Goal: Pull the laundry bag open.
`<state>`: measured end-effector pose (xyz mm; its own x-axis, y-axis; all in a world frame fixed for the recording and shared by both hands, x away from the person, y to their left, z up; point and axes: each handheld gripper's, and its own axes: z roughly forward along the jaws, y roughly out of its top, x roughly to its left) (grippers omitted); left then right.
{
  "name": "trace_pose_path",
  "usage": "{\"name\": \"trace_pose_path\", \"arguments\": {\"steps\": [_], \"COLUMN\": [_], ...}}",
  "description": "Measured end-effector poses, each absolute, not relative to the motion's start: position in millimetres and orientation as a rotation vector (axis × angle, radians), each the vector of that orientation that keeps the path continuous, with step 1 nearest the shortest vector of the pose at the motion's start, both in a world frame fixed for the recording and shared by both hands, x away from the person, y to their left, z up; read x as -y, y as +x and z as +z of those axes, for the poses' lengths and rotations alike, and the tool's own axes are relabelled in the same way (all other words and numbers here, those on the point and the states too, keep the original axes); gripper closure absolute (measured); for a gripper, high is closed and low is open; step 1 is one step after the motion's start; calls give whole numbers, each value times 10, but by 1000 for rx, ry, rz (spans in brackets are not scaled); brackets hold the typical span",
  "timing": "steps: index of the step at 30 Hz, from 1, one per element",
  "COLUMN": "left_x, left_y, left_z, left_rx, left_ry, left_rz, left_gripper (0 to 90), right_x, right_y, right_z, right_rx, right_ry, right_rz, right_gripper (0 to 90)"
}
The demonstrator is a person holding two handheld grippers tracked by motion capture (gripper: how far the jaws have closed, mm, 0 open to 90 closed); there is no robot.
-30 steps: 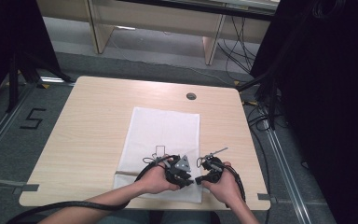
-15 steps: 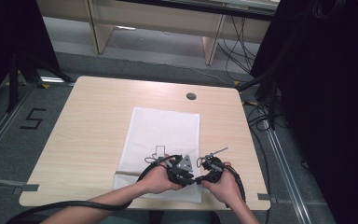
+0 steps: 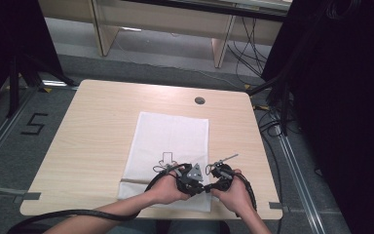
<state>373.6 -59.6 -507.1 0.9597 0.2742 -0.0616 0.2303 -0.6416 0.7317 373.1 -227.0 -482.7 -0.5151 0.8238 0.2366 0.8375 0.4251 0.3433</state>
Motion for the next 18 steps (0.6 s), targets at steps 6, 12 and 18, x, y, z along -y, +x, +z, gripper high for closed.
{"name": "trace_pose_path", "arguments": {"steps": [6, 12, 18], "left_x": [595, 583, 532], "left_y": [3725, 3728, 3721], "left_z": [-5071, -5062, -5018], "left_rx": [-372, -372, -382], "left_ry": [2275, 2270, 2273], "left_rz": [63, 60, 56], "left_gripper": [822, 824, 824], "right_x": [2270, 2244, 2252], "right_y": [3724, 3706, 3713], "right_z": [-4825, -4822, -4824], "right_rx": [2623, 2641, 2651], "right_ry": [-1535, -1545, -1531], "right_rz": [-654, -647, -654], "right_gripper": [900, 900, 900]}}
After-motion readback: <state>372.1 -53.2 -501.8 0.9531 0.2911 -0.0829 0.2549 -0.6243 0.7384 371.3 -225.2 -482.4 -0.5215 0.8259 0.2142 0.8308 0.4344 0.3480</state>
